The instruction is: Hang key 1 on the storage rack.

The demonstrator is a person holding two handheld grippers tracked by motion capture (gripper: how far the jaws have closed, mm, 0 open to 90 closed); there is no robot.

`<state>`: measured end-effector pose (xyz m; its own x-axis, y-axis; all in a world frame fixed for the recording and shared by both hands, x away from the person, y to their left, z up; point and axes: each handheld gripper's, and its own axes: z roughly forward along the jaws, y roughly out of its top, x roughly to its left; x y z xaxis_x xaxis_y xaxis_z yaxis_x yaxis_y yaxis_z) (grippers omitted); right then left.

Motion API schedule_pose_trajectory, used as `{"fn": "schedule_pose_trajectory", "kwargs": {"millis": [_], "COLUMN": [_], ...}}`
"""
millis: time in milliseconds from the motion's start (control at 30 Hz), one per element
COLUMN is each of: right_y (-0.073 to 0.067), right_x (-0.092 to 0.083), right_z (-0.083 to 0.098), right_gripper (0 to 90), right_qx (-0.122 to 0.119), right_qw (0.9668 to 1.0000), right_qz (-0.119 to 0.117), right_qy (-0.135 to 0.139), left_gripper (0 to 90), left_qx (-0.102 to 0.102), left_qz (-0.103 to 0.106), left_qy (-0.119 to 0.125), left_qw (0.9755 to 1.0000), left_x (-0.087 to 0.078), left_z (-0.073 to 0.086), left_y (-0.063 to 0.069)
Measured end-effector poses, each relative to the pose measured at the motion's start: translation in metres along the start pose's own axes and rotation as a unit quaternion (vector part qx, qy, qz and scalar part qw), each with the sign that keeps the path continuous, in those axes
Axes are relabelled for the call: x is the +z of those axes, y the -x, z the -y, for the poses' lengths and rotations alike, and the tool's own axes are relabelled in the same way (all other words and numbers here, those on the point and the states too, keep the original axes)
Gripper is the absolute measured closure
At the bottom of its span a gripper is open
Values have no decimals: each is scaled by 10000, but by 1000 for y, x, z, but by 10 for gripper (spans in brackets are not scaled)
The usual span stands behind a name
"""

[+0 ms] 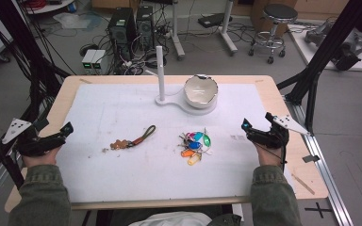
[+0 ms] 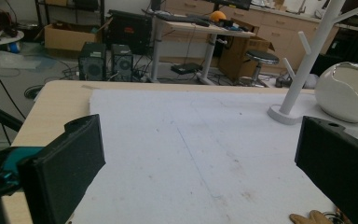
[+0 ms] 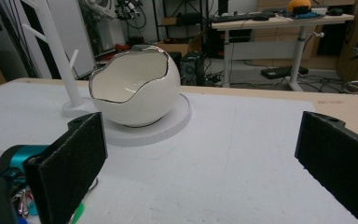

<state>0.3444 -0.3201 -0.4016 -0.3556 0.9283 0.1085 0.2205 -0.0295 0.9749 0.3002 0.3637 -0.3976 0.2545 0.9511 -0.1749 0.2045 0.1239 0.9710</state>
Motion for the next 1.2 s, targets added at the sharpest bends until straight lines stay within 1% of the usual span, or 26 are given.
{"fn": "schedule_pose_trajectory", "kwargs": {"millis": [467,567,600,633,667,900,1033,1067,1100,1200], "right_y": [-1,0,1,2,2,2,2,2,2,2], "right_x": [-1,-1,0,1,0,2,3,3,3,3], "right_z": [1,1,1,2,2,2,2,2,2,2], "right_gripper": [12,12,12,12,12,12,12,12,12,12], "right_qx": [61,44,84,75,129,140,189,196,195,209], "right_qw": [10000,10000,10000,10000,9999,9999,9998,9998,9998,9998], "right_qz": [-22,-26,-11,-12,-20,-36,-14,-12,-9,-10], "right_qy": [-12,12,10,34,23,54,42,35,35,46], "left_gripper": [17,17,17,17,17,17,17,17,17,17], "left_qx": [-24,-130,-112,-59,-43,158,264,280,343,387], "left_qz": [14,48,59,71,70,226,406,424,473,548], "left_qy": [-24,-52,-84,-124,-138,-345,-469,-496,-544,-580], "left_qw": [10000,9999,9999,9999,9999,9990,9977,9975,9968,9961], "left_x": [-1,-2,-3,-3,-3,0,6,7,8,12], "left_z": [-2,-4,-4,-5,-6,-13,-16,-17,-18,-22], "left_y": [2,4,5,6,7,17,24,25,27,30]}}
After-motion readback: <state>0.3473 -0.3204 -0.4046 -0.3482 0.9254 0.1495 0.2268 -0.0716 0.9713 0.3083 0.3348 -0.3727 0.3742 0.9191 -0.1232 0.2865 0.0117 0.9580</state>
